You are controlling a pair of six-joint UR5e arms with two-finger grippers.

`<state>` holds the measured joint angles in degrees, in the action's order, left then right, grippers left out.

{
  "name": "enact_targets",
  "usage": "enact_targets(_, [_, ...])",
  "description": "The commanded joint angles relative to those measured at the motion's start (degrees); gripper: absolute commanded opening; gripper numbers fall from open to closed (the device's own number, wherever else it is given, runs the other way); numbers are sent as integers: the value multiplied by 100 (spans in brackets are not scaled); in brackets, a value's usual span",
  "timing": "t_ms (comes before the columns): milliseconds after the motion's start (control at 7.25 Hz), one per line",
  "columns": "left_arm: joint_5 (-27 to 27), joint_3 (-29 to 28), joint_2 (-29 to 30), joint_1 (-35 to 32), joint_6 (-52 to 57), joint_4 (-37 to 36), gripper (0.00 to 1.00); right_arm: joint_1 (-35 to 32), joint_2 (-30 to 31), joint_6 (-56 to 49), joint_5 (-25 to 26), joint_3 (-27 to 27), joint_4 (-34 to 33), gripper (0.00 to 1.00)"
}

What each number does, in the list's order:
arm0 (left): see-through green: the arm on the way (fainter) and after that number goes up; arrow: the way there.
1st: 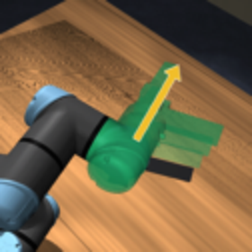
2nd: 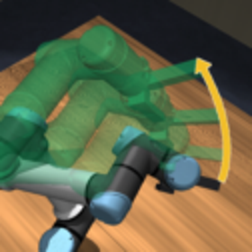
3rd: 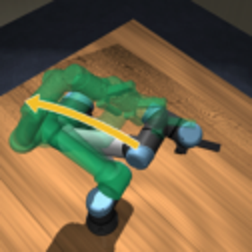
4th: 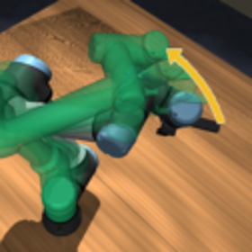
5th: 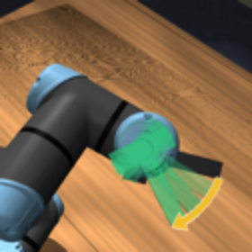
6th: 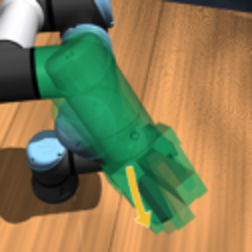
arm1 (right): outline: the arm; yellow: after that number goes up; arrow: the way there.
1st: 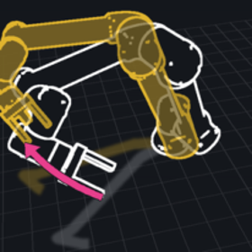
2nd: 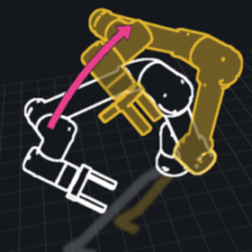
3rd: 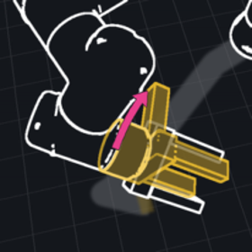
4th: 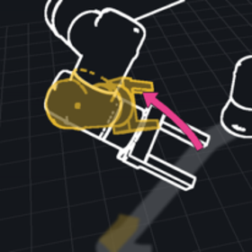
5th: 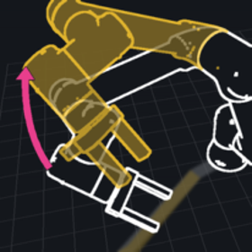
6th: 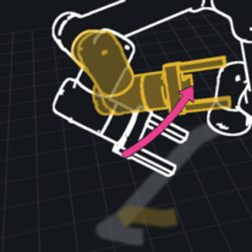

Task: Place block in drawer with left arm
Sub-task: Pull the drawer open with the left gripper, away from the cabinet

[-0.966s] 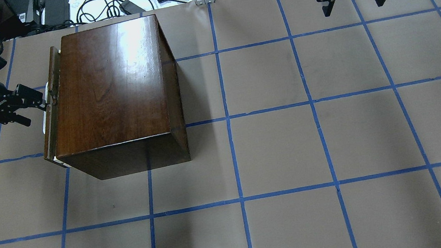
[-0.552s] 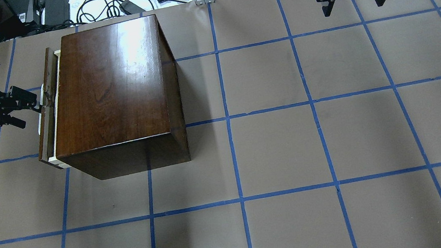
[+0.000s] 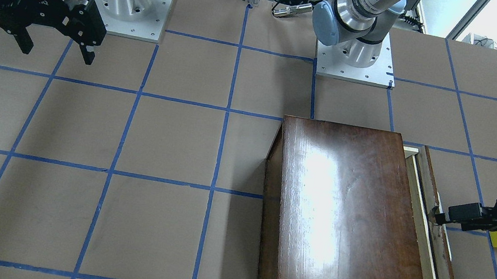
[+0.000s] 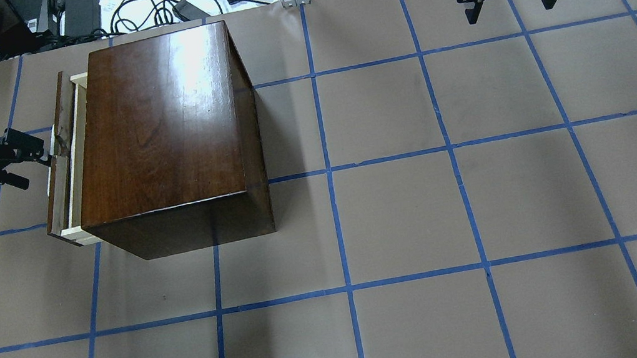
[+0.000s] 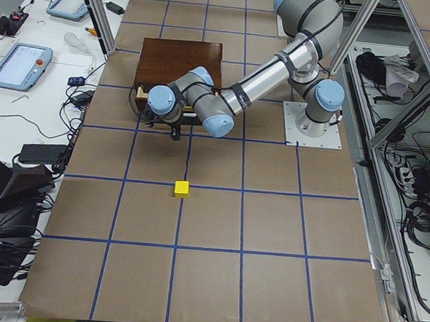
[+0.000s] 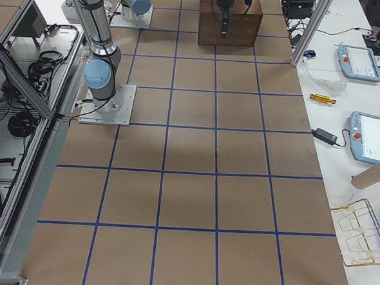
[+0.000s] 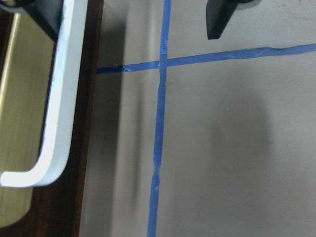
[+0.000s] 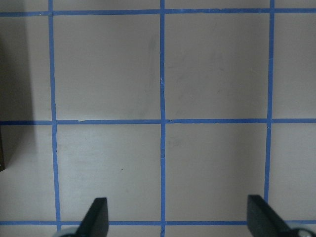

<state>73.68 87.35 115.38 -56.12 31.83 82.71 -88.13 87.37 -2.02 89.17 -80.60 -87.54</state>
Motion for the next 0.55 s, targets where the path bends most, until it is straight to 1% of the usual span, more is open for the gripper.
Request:
enact_targets(0, [15,-25,20,74,60,-18,100,-3,0,0,4,0,0,100])
enact_targets(414, [41,-17,20,83,130,-27,100,6,9,0,4,0,0,100])
